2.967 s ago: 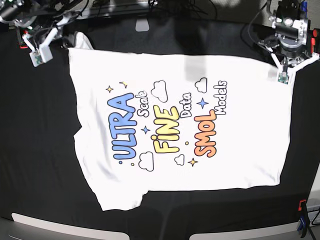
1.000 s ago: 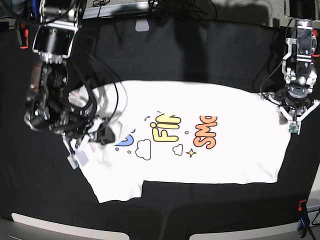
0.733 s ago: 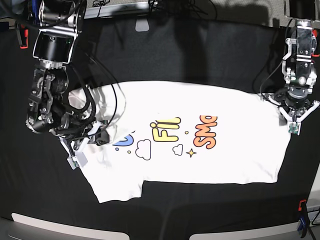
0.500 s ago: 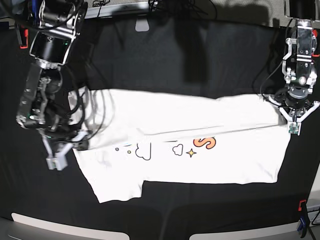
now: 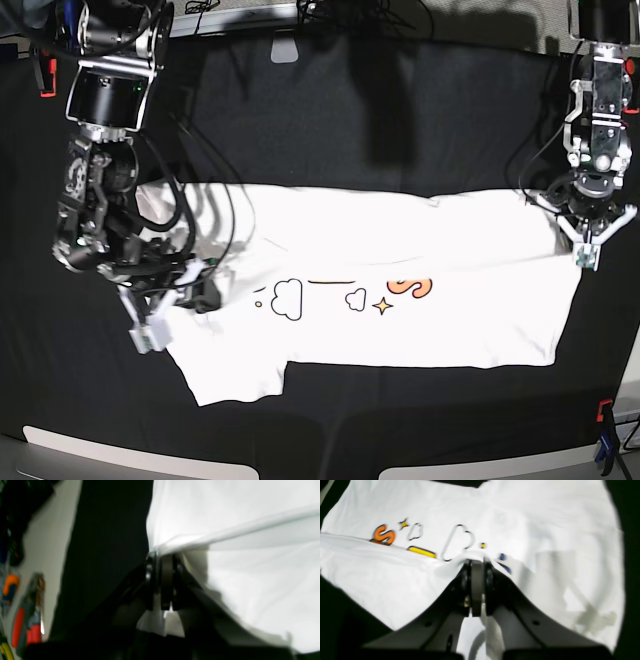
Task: Layout the t-shirt on the table in an organized manner, then fold the t-shirt properly
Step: 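Lift the shirt side with the right gripper and fold it over the print, then release the folded side and move both grippers to the shoulder edges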
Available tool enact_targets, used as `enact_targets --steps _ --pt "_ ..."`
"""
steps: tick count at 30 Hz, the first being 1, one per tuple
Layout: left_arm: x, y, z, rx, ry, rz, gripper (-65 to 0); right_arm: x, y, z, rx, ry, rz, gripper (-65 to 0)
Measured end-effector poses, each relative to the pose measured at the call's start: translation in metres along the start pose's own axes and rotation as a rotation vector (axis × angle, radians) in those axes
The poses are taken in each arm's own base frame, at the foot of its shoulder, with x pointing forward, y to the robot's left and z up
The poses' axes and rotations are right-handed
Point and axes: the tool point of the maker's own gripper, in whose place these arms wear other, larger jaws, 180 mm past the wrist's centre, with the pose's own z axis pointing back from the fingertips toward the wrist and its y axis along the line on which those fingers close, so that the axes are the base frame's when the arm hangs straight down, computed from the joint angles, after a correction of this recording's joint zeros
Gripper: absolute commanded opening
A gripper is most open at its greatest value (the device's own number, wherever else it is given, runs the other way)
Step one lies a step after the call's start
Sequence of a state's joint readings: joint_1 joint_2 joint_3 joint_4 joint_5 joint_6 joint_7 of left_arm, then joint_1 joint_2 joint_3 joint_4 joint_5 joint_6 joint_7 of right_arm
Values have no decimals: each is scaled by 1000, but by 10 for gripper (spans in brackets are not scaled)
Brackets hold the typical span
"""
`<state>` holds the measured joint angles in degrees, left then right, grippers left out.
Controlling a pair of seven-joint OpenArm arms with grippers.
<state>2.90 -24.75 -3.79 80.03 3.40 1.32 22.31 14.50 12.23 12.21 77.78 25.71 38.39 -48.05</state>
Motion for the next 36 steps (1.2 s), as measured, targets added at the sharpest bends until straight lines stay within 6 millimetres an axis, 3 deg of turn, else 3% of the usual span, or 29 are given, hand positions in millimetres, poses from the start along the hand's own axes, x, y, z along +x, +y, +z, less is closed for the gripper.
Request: enact_targets --steps 4,8,11,13,18,21,25,32,34,36 --pt "-22 0 -8 1 64 6 -650 -1 17 -9 40 17 38 -650" --pt "-23 0 -8 1 67 7 -650 -3 17 -9 41 29 41 -650" --pt "-23 1 -8 3 67 4 -426 -12 15 -8 36 79 44 -445" --pt "-23 1 -8 6 67 4 -340 -12 15 -8 35 79 45 -355" --pt "-25 4 -10 12 115 6 -332 1 15 -8 43 65 49 -349" --pt "-27 7 -9 17 167 9 -332 22 20 -8 75 20 39 -349" --pt "-10 10 -1 22 169 0 -332 37 24 -5 108 52 55 -349" --pt "58 8 22 -10 39 -56 -332 64 37 13 106 4 158 -350" --pt "62 -3 29 -72 50 -75 -332 63 47 20 128 -1 180 -350" --pt "59 -12 32 -124 79 -27 -332 51 55 25 134 7 190 -350"
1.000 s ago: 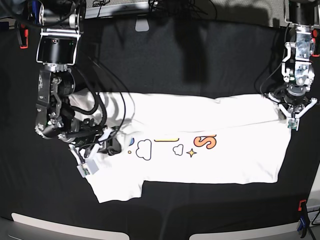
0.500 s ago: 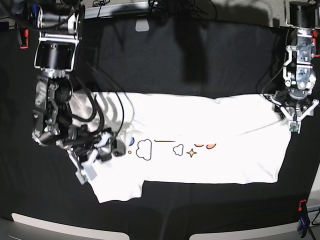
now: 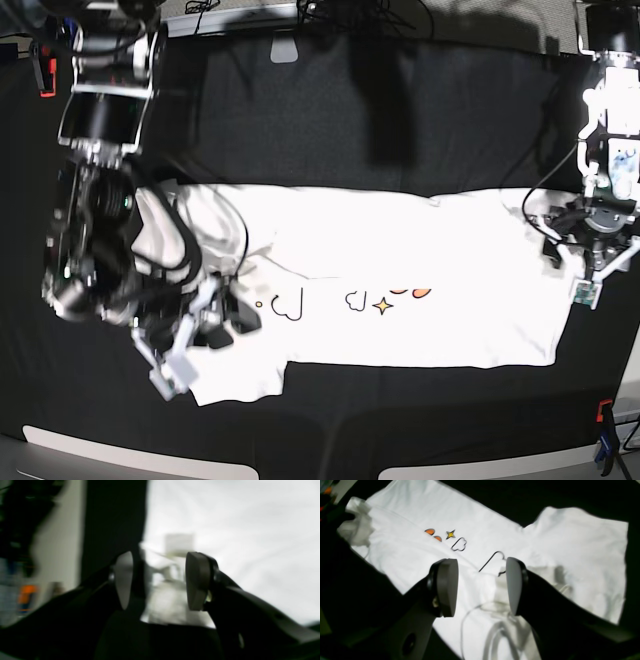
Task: Layout the t-shirt on the table in an organized manner, then fold the t-shirt properly
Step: 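Release the folded side and move both grippers to the shoulder edges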
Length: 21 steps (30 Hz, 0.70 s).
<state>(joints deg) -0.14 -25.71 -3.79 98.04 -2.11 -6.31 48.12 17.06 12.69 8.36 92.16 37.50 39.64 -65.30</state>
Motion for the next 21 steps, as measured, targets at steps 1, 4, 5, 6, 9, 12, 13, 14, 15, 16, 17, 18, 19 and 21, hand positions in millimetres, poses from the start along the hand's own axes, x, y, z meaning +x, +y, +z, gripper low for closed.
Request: enact_targets --steps 1,4,5,6,9,12,13,14,15,16,17,18,19,21 --pt "-2 -5 0 -30 14 26 -332 -11 6 2 4 16 -2 -351" --pt "-12 -30 3 -154 29 130 -332 -54 22 8 -11 100 -3 -351" --pt "-15 -39 6 -198 29 161 -332 -68 26 11 -26 125 2 -351" --pt "-20 -49 8 -245 30 160 -332 -78 28 14 -50 135 14 -351" --pt "-35 -80 20 -394 21 125 -332 -104 30 26 -138 177 74 -351" --pt "-56 -93 28 -431 53 116 -332 -135 37 37 -170 253 93 -351" --pt "-63 -95 29 -434 70 114 -332 -147 39 39 -175 282 93 -351" --pt "-70 -97 31 -437 86 114 -332 -158 39 43 -191 314 103 -351" --pt "-75 -98 33 -440 96 115 -332 -166 36 46 -221 327 112 -351" --pt "-78 -99 34 -442 103 115 -332 -170 30 49 -277 320 92 -351" --pt "-80 -100 34 -443 107 116 -332 -175 24 54 -324 333 82 -351" --pt "-80 -100 34 -444 106 117 -332 -181 20 57 -355 352 85 -351" --pt "-80 -100 34 -443 105 116 -332 -184 20 59 -364 357 75 -351" --pt "-79 -99 34 -443 102 117 -332 -189 24 61 -358 362 71 -351"
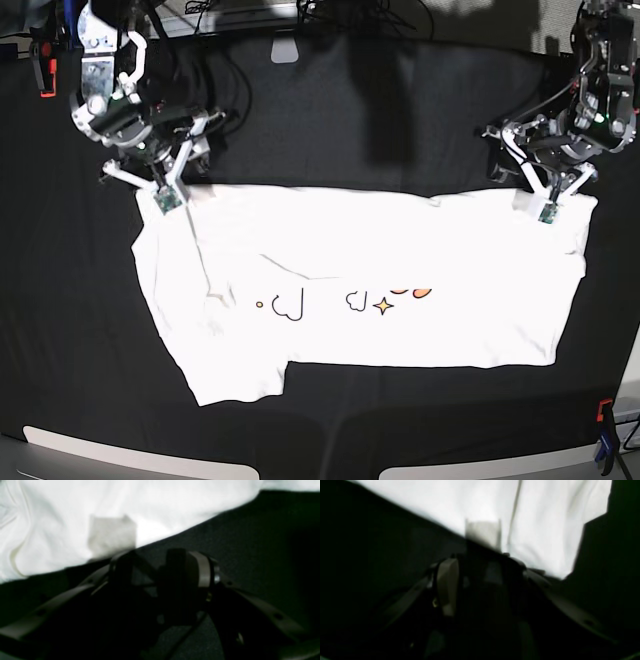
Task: Layout the t-shirt on the table in an organized manner, then fold the t-shirt properly
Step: 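Release the folded side and move both grippers to the shoulder edges, then grasp the shirt shoulder edges with both grippers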
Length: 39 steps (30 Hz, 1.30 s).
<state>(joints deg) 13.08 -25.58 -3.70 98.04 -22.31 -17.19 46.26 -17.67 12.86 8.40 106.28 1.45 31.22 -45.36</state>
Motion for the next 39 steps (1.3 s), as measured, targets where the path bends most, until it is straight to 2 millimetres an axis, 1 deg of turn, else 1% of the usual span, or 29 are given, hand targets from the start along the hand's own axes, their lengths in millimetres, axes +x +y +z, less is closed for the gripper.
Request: enact_targets --steps 2,6,7,10,14,16,18,20,23,29,34,35,36,39 --pt "2 0 0 0 -15 -1 -332 -5 0 -2 -5 12 16 -352" --pt "3 0 0 0 -18 0 -332 -20 -9 -10 -8 62 68 -430" --pt "3 0 0 0 -17 0 -332 -25 -9 -12 2 76 87 -431" --pt "3 0 0 0 -18 0 -332 -28 -11 -14 12 80 165 -430" --pt "3 0 0 0 -18 0 -332 -26 -28 -16 -115 115 265 -430" --pt "3 0 0 0 -19 0 -332 -28 -40 -15 -184 135 267 -430" --pt "3 0 0 0 -18 0 -332 -29 -46 -14 -223 147 281 -430" --pt "3 0 0 0 -19 0 -332 -33 -59 -10 -323 182 283 -430" --pt "3 0 0 1 -19 0 -332 -33 -69 -6 -387 191 301 -430" --pt "4 0 0 0 -21 0 -332 -32 -72 -5 -405 187 300 -430" --pt "4 0 0 0 -21 0 -332 -27 -66 -8 -377 152 287 -435" --pt "4 0 0 0 -21 0 -332 -27 -65 -8 -377 152 287 -461" --pt "4 0 0 0 -21 0 -332 -27 -65 -8 -376 152 287 -503" --pt "4 0 0 0 -21 0 -332 -27 -66 -8 -377 151 287 -650"
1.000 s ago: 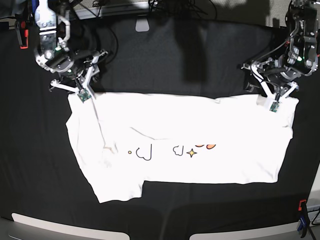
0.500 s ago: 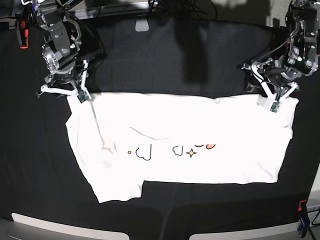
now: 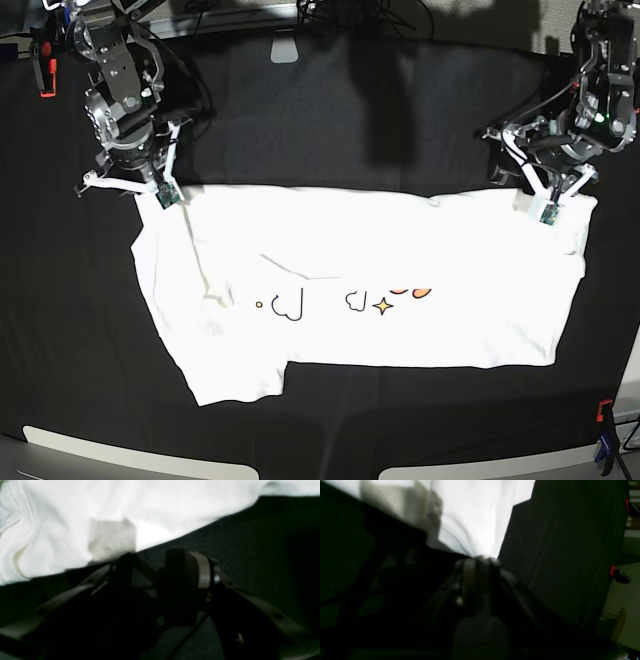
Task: Layout the t-shirt on the table in an organized manner, then fold the t-shirt properly
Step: 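Grasp the shirt shoulder edges with both grippers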
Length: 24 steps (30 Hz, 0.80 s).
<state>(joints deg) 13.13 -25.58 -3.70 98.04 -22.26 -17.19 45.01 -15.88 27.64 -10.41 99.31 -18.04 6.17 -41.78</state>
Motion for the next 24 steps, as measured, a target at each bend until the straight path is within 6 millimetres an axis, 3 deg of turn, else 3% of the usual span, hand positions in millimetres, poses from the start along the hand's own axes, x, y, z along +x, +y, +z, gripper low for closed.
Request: enact_targets --steps 8,11,15,19,22,24 --pt "0 0 0 0 0 0 -332 -4 -12 2 -63 32 61 -650" --pt "0 0 0 0 0 0 -332 -9 -27 7 -104 57 104 -650" --pt "0 0 0 0 0 0 -332 -24 -63 16 -174 87 217 -650" --pt "0 1 0 4 1 -4 -332 -40 -81 18 -168 140 231 -650" --pt "-3 13 0 69 29 -70 -332 -41 -74 16 -104 123 126 -650" --pt "-4 17 1 91 36 -78 -332 -35 -54 14 -5 79 57 -650"
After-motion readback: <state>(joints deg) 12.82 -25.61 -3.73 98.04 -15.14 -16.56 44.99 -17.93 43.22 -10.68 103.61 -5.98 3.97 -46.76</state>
